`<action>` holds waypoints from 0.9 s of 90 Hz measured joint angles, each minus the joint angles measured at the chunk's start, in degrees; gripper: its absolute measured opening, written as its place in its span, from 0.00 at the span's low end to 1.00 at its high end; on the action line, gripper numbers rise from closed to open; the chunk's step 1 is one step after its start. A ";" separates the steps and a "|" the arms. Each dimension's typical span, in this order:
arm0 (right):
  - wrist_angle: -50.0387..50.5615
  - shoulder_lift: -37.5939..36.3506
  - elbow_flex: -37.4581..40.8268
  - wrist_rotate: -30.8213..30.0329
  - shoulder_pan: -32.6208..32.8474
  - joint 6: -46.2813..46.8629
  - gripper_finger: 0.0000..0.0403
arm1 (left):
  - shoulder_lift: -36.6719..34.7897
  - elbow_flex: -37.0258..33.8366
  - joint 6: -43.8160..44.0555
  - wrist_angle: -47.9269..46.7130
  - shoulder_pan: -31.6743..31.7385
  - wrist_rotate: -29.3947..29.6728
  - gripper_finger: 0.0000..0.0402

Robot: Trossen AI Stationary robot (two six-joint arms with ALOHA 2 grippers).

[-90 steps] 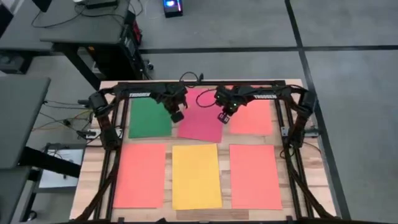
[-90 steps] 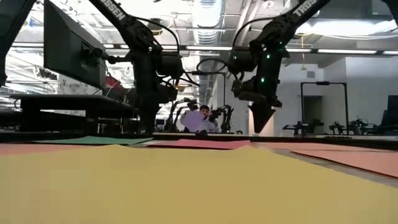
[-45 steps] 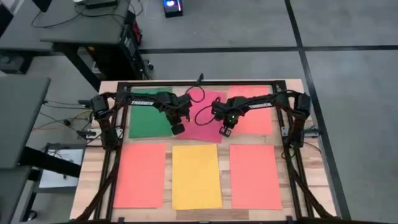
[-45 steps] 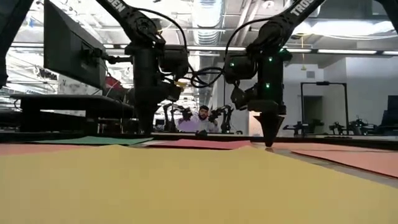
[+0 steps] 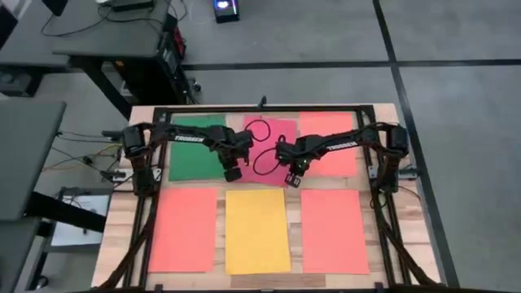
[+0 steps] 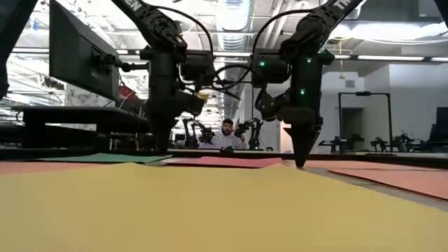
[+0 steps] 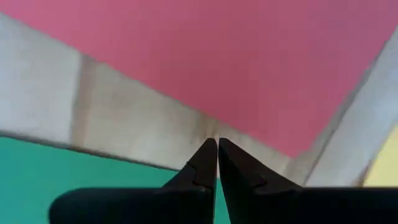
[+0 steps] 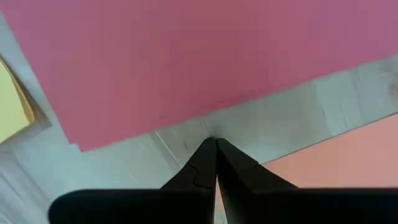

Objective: Organize paper
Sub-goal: Adjust the pink papers

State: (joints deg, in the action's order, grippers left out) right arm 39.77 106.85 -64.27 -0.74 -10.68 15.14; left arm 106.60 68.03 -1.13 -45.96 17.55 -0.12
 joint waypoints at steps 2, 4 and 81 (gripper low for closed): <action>0.00 0.00 0.00 0.05 0.00 0.09 0.00 | 0.48 0.00 0.00 -0.04 -0.10 -0.32 0.00; 0.02 0.00 0.00 0.07 0.00 0.27 0.00 | 0.94 0.02 -0.08 -0.18 -0.18 -0.78 0.00; -5.04 0.26 0.22 1.51 -0.33 2.00 0.00 | 2.90 0.04 2.47 1.38 -1.76 -3.90 0.00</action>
State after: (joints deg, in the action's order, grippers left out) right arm 34.72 107.11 -64.05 0.77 -11.00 17.15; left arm 109.49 68.07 1.35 -44.58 15.79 -4.03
